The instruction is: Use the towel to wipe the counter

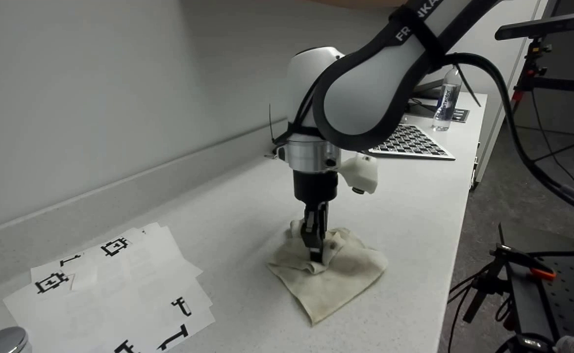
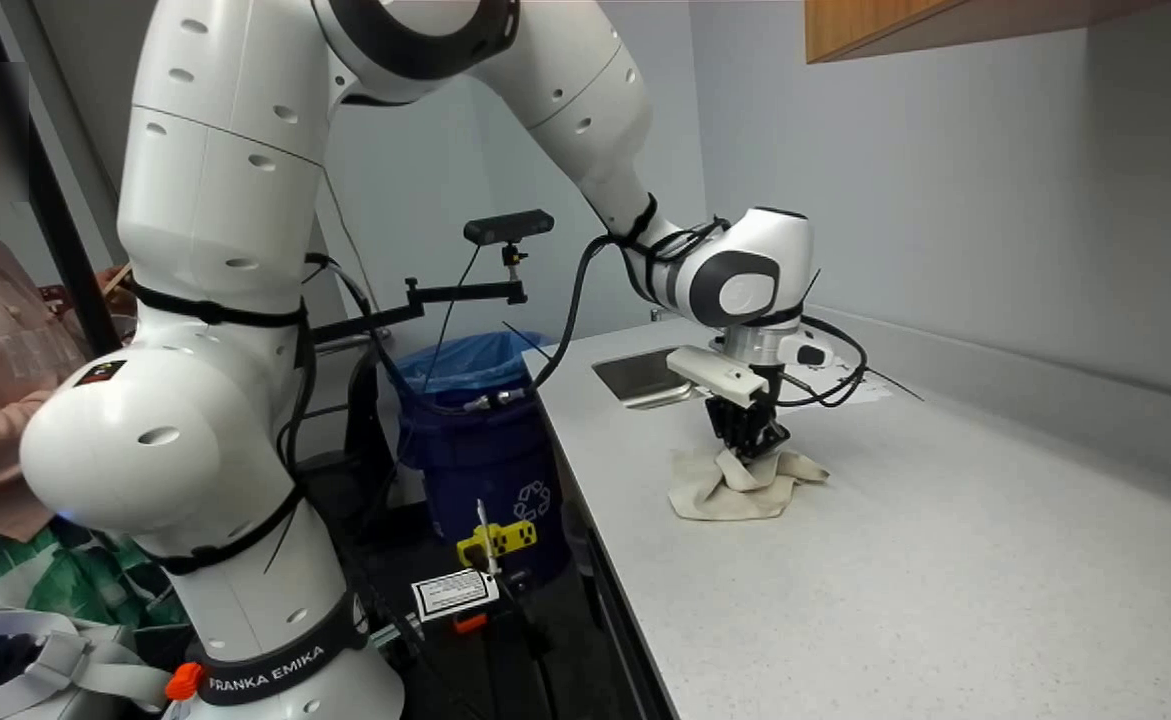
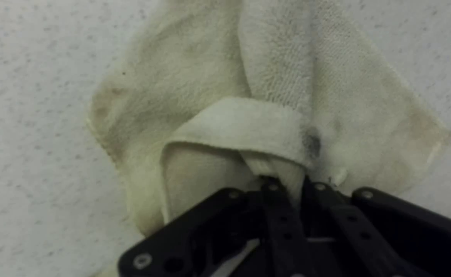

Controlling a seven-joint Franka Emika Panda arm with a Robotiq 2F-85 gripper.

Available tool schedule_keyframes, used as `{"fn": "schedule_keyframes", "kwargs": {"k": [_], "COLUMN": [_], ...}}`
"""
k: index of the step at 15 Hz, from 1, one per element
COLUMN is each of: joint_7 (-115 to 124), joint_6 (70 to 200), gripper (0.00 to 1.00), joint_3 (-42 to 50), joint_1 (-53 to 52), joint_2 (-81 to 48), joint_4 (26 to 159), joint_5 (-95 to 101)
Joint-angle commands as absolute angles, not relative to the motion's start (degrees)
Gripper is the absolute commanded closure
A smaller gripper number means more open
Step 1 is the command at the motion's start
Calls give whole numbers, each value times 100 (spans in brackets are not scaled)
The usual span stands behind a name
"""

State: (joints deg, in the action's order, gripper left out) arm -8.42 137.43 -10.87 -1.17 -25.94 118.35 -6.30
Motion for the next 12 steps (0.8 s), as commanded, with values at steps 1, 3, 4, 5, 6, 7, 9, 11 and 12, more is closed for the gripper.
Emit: {"fn": "schedule_keyframes", "kwargs": {"k": [1,3,4,5,6,7,9,11,12], "joint_7": [-1352,-1466,-1425,-1364,-1304,-1250,-1162,-1023,-927], "joint_6": [13412,13166,13151,13194,13237,13326,13439,13696,13878], "gripper": [98,98,98,98,98,98,98,98,98], "joint_3": [-1333,-1371,-1339,-1287,-1241,-1189,-1097,-935,-821], "joint_1": [-241,-299,-339,-385,-389,-386,-356,-351,-357], "joint_2": [-2559,-2563,-2589,-2599,-2619,-2621,-2621,-2614,-2630], "joint_4": [12265,12240,12185,12144,12067,12021,11916,11835,11786], "joint_5": [-770,-699,-674,-616,-606,-578,-560,-465,-380]}}
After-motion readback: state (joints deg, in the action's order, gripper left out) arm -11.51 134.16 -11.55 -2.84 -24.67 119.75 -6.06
